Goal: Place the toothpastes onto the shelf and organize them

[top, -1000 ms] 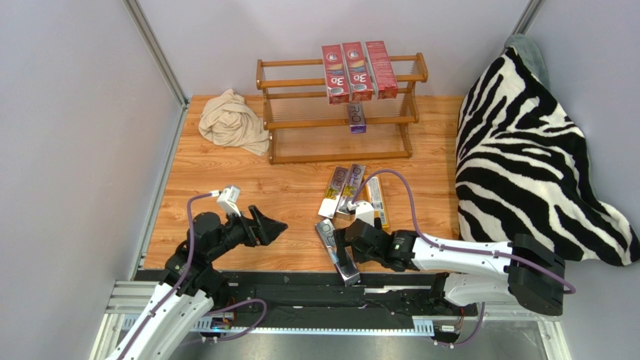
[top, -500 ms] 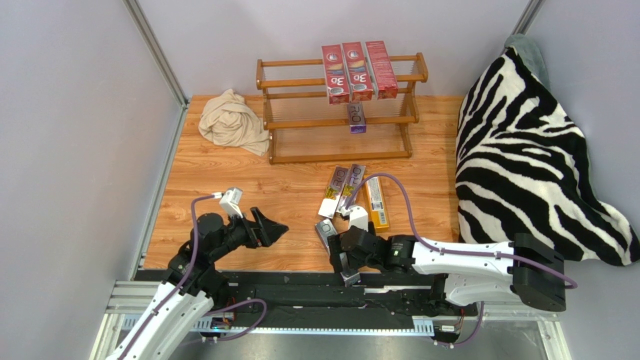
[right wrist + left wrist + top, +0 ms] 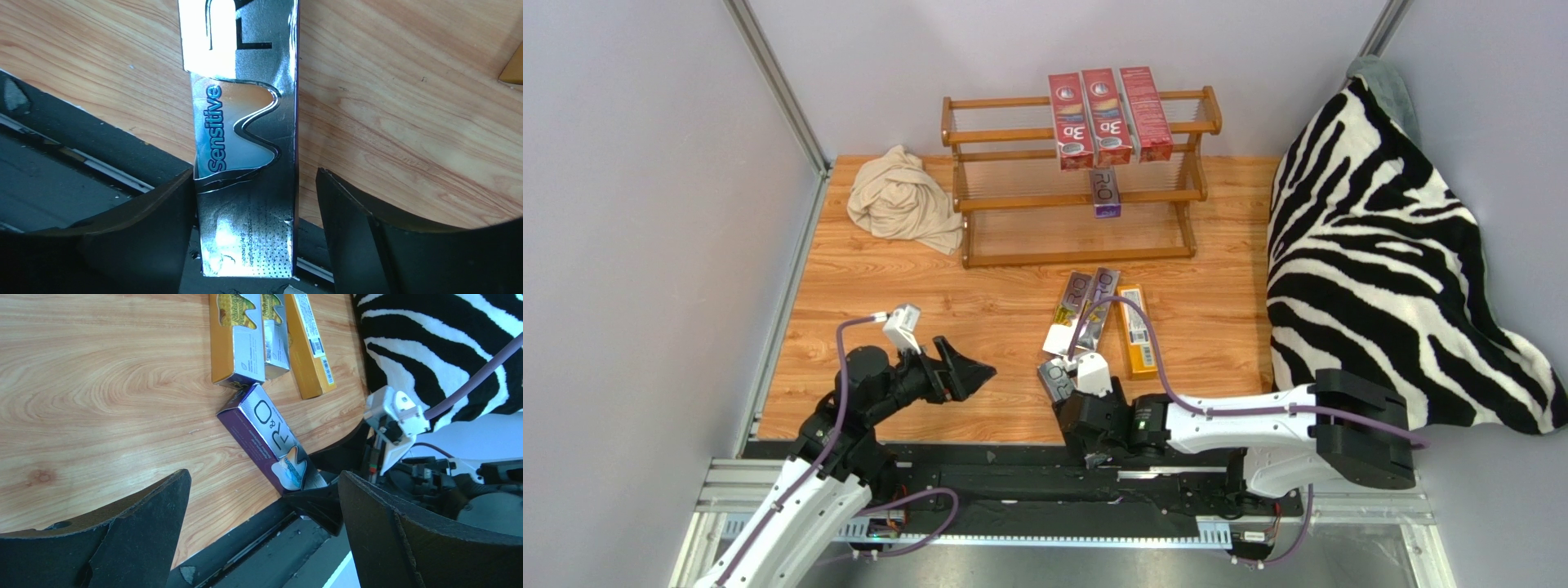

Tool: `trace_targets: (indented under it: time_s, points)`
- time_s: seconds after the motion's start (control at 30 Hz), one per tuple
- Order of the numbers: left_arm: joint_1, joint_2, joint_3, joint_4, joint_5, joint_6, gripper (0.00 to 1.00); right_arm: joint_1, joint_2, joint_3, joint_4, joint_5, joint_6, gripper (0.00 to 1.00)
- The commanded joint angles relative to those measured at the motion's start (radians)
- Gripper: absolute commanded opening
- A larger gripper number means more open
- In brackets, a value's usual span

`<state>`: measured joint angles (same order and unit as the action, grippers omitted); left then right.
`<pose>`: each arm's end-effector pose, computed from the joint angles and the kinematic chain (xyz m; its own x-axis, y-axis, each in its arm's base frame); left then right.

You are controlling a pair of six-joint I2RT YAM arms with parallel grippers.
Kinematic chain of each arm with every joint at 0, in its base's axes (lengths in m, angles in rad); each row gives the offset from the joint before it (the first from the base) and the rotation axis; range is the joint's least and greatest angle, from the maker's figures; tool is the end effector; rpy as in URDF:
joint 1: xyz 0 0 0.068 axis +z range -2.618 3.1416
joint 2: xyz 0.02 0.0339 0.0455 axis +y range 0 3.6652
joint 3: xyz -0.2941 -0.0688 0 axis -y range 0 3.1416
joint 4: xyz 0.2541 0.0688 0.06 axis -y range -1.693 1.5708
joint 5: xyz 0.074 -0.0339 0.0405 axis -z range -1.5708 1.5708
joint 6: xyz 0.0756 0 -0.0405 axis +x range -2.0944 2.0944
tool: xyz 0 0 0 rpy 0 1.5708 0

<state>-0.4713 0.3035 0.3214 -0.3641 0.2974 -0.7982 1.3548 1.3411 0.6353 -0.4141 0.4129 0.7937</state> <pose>0.1057 -0.0787 0.2163 -0.6978 -0.4129 -0.5854 0.2579 0.6176 -0.7430 0.0827 0.2355 0.1518 -0.7464 -0.3547 -0.5631 -0.4636 0.8842 0.0574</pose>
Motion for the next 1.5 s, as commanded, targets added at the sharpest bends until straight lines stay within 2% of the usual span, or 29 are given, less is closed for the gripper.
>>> trace_targets:
  time_s: [0.0, 0.1, 0.2, 0.5, 0.77, 1.0, 1.37, 1.47]
  points:
    - [-0.003, 0.052, 0.002, 0.082, 0.045, -0.022, 0.99, 0.023, 0.047, 0.026, 0.023, 0.073, 0.032, 0.68]
    - [-0.003, 0.091, 0.007, 0.09, 0.045, -0.026, 0.99, 0.04, 0.064, 0.033, 0.011, 0.113, 0.042, 0.64]
    - [-0.003, 0.121, 0.004, 0.106, 0.049, -0.026, 0.99, 0.052, 0.056, 0.038, -0.002, 0.144, 0.045, 0.43]
    - [-0.019, 0.201, -0.044, 0.28, 0.106, -0.082, 0.99, 0.082, -0.029, 0.07, -0.055, 0.213, 0.036, 0.41]
    - [-0.112, 0.315, -0.002, 0.36, 0.068, -0.091, 0.99, 0.133, -0.112, 0.125, -0.1, 0.283, 0.022, 0.4]
    - [-0.184, 0.428, 0.031, 0.503, 0.062, -0.11, 0.99, 0.153, -0.177, 0.164, -0.103, 0.306, 0.024, 0.39]
    - [-0.277, 0.575, 0.094, 0.606, 0.026, -0.125, 0.98, 0.168, -0.166, 0.198, -0.077, 0.296, 0.024, 0.39]
    - [-0.306, 0.621, 0.107, 0.645, 0.023, -0.134, 0.94, 0.17, -0.163, 0.205, -0.075, 0.297, 0.024, 0.39]
